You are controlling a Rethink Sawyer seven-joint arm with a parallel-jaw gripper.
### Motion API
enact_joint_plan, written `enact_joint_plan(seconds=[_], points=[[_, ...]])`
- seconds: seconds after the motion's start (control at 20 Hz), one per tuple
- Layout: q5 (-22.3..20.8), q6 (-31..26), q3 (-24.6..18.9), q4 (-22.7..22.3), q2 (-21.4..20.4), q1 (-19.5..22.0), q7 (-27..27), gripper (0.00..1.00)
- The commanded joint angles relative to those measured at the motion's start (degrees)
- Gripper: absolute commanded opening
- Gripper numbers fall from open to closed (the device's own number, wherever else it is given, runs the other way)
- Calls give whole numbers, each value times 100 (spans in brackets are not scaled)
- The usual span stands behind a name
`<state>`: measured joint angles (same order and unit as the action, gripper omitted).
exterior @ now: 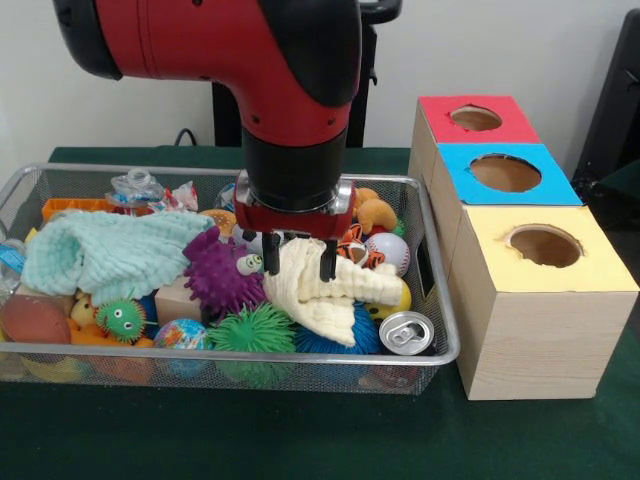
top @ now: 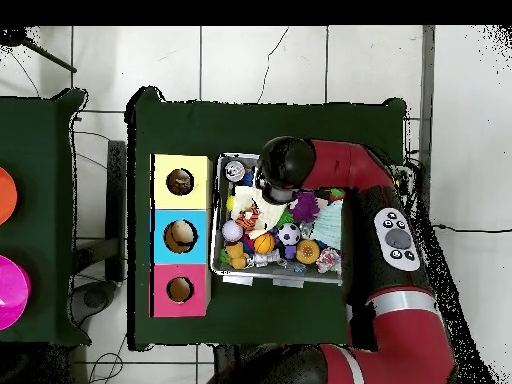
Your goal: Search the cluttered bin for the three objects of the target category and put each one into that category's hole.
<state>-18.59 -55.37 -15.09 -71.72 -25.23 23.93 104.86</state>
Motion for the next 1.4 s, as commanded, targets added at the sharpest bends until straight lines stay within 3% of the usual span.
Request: enact_joint_plan(seconds=[0.05,0.2,0.65,1.05,1.4], points=[[144,700,-364,-1697,-552,142,-88,100],[197,1043,-387,-2160,-708,238,58,100],[255,1571,-420,-2751,-804,502,60,100],[80,2284,-598,-3384,-829,1047,-125,100],[37,2868,-772,-4154,-983,1460,33,100]])
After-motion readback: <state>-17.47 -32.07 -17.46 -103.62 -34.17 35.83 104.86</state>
